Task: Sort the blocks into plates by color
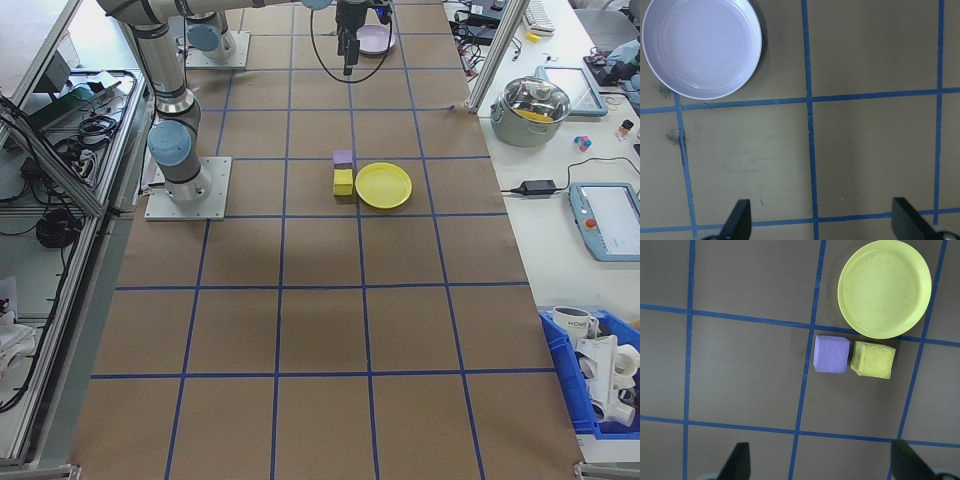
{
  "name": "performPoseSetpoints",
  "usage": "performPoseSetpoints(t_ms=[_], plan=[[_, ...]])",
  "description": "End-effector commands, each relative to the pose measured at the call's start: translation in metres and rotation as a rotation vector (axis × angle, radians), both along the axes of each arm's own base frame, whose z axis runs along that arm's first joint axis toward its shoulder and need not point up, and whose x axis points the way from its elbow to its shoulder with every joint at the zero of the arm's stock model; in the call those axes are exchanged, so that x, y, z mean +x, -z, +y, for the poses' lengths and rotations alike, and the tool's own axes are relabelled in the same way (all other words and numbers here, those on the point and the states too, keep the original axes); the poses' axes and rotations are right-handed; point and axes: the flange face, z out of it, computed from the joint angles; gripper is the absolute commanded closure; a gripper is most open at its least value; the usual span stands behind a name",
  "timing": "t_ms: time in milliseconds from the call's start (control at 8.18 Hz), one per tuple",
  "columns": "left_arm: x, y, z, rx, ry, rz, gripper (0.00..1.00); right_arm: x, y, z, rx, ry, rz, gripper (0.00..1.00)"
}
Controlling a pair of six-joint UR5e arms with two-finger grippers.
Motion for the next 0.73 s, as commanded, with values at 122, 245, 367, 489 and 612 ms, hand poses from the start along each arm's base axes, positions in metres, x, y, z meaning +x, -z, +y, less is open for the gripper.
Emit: performPoseSetpoints(t_ms=[122,245,367,489,612], plan=[[0.001,0.003,-0.002,0.007,-0.002,0.001,0.0,-0.112,0.054,-0.059,0.066,0.171,-0.019,0.0],[0.003,0.004,-0.003,0.01,-0.005,0.001,0.0,-0.131,0.074,-0.073,0.08,0.2,-0.025,0.0],[0.004,0.004,-0.003,0.01,-0.008,0.001,0.0,-0.148,0.11,-0.092,0.104,0.198,-0.027,0.0],[0.004,0.005,-0.004,0.011,-0.008,0.001,0.0,-0.162,0.162,-0.104,0.15,0.216,-0.039,0.0],[0.005,0.005,-0.004,0.011,-0.009,0.001,0.0,-0.165,0.214,-0.107,0.155,0.217,-0.039,0.0]])
